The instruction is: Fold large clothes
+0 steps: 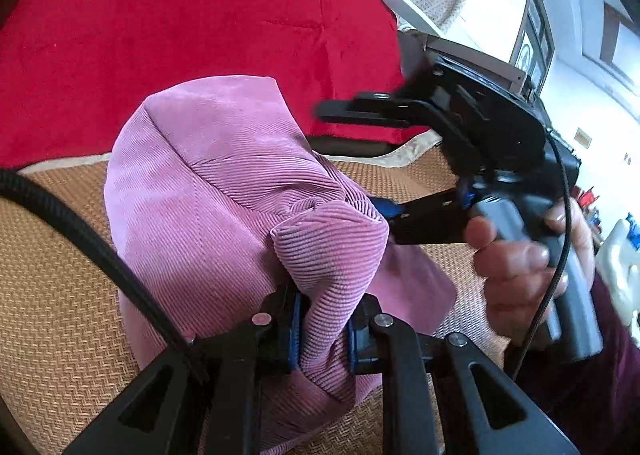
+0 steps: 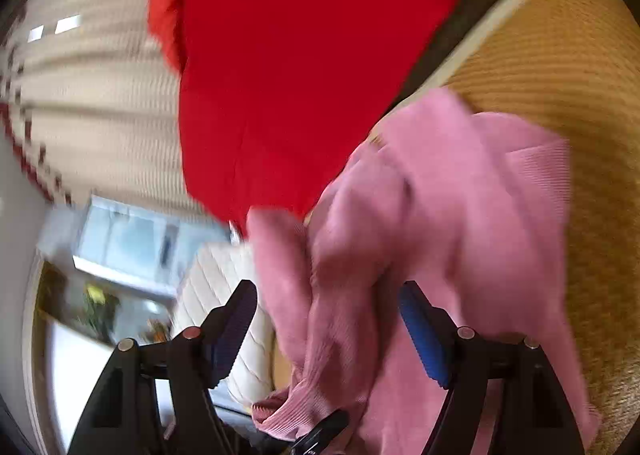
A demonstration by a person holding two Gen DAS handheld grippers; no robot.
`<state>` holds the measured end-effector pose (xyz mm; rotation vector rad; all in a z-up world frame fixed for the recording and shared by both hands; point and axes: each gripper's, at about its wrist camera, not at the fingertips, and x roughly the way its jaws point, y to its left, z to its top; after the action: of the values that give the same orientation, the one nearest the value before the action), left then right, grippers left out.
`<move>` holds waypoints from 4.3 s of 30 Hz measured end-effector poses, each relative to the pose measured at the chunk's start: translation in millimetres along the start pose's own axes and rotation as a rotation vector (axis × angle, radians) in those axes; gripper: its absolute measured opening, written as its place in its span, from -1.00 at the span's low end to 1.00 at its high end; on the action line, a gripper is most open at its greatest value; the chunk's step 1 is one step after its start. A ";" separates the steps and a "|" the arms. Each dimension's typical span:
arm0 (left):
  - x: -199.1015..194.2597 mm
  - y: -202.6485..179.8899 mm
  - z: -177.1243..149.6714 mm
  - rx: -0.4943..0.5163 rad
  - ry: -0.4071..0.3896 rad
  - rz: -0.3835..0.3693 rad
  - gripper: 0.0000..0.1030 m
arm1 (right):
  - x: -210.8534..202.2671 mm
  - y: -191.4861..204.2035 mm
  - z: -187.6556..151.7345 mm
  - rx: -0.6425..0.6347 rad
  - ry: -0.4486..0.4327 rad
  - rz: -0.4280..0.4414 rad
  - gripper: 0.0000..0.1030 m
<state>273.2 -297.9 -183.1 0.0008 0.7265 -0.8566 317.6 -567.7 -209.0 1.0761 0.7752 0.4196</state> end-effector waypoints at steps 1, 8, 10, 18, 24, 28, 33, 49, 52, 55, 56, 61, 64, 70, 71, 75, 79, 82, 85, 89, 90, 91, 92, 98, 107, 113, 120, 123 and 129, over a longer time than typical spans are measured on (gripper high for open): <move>-3.0 0.7 -0.6 0.001 0.004 -0.011 -0.66 | 7.4 4.1 -1.5 -0.016 0.021 -0.003 0.52; -70.6 31.4 -1.7 -0.031 -0.017 -0.179 -0.38 | 71.2 20.1 -15.8 -0.170 0.111 -0.172 0.07; -92.2 49.9 -1.8 -0.052 -0.059 -0.148 -0.18 | 74.2 18.7 -16.0 -0.175 0.102 -0.198 -0.30; -87.2 111.9 -16.6 -0.393 -0.027 -0.102 -0.03 | 37.3 106.0 -33.3 -0.422 -0.080 -0.222 -0.74; -78.6 40.9 4.2 -0.178 -0.101 -0.094 0.01 | -33.7 115.0 -35.4 -0.501 -0.304 -0.294 -0.76; -32.2 -5.8 -4.4 0.005 0.010 -0.046 0.03 | -53.6 44.3 -18.0 -0.352 -0.305 -0.446 -0.76; -7.2 -33.6 -21.2 0.176 0.055 0.058 0.07 | -45.8 -15.0 -11.2 -0.269 -0.219 -0.557 -0.76; 5.7 -29.3 -6.6 0.176 0.064 0.081 0.19 | -81.2 -40.9 17.6 -0.050 -0.155 -0.314 -0.61; 5.2 -27.7 -5.8 0.171 0.067 0.079 0.19 | -100.5 -29.8 18.1 -0.104 -0.204 -0.375 -0.56; 3.3 -28.9 -5.9 0.170 0.066 0.085 0.19 | -99.1 -47.1 21.6 -0.033 -0.203 -0.417 -0.56; 2.5 -29.0 -6.1 0.169 0.066 0.087 0.19 | -94.9 -53.4 24.5 -0.022 -0.194 -0.434 -0.55; 21.9 -33.0 2.3 0.157 0.080 0.086 0.20 | -73.7 -65.7 18.9 0.015 -0.131 -0.453 -0.52; 21.2 -30.5 6.0 0.147 0.094 0.095 0.21 | -70.5 -64.3 6.7 0.027 -0.133 -0.413 -0.51; 12.3 -19.8 13.3 0.130 0.087 0.127 0.21 | -62.6 -74.3 -20.8 0.144 -0.095 -0.302 -0.50; 13.1 -19.7 12.9 0.134 0.081 0.137 0.23 | -61.6 -76.1 -25.0 0.159 -0.083 -0.279 -0.50; 23.8 -34.4 8.3 0.214 0.070 0.180 0.26 | -73.9 -74.7 -35.4 0.172 -0.112 -0.332 -0.49; 34.6 -38.6 6.3 0.227 0.063 0.203 0.27 | -108.4 -44.3 -42.5 0.092 -0.223 -0.448 -0.32; 35.5 -38.6 6.8 0.222 0.062 0.201 0.27 | -125.3 -5.7 -60.4 -0.053 -0.307 -0.433 -0.32; 30.0 -31.2 7.6 0.191 0.056 0.183 0.27 | -113.1 23.7 -79.0 -0.174 -0.289 -0.344 -0.32; 6.6 -18.6 6.0 0.166 0.065 0.133 0.27 | -91.4 55.5 -100.9 -0.253 -0.218 -0.194 -0.32; 0.6 -14.5 6.9 0.151 0.067 0.117 0.27 | -85.9 59.2 -104.1 -0.250 -0.205 -0.177 -0.32; -7.1 -8.9 7.5 0.138 0.067 0.108 0.27 | -79.1 63.8 -108.4 -0.254 -0.195 -0.163 -0.32; -15.6 -2.8 8.1 0.124 0.062 0.107 0.27 | -74.3 67.6 -112.7 -0.259 -0.189 -0.159 -0.32; -10.6 2.0 7.0 0.112 0.070 0.132 0.27 | -36.7 72.3 -111.2 -0.299 -0.153 -0.288 -0.34; 7.6 -2.8 1.4 0.106 0.134 0.105 0.31 | -7.7 15.7 -111.7 -0.230 -0.119 -0.596 -0.99; 5.4 0.3 -9.1 0.092 0.141 0.122 0.33 | -2.5 10.0 -105.4 -0.180 -0.103 -0.546 -0.99; 4.6 -6.8 -12.9 0.102 0.117 0.156 0.32 | -11.0 57.6 -74.6 -0.264 -0.058 -0.511 -0.86; 5.3 -3.0 -13.0 0.083 0.125 0.139 0.33 | 2.0 86.5 -43.7 -0.336 -0.092 -0.532 -0.84; 6.7 -6.5 -9.1 0.110 0.124 0.142 0.33 | 61.1 90.8 33.7 -0.361 -0.061 -0.561 -0.84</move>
<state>266.4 -304.3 -192.2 0.2031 0.7844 -0.7648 388.7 -509.5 -140.6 0.4997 0.8691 0.0411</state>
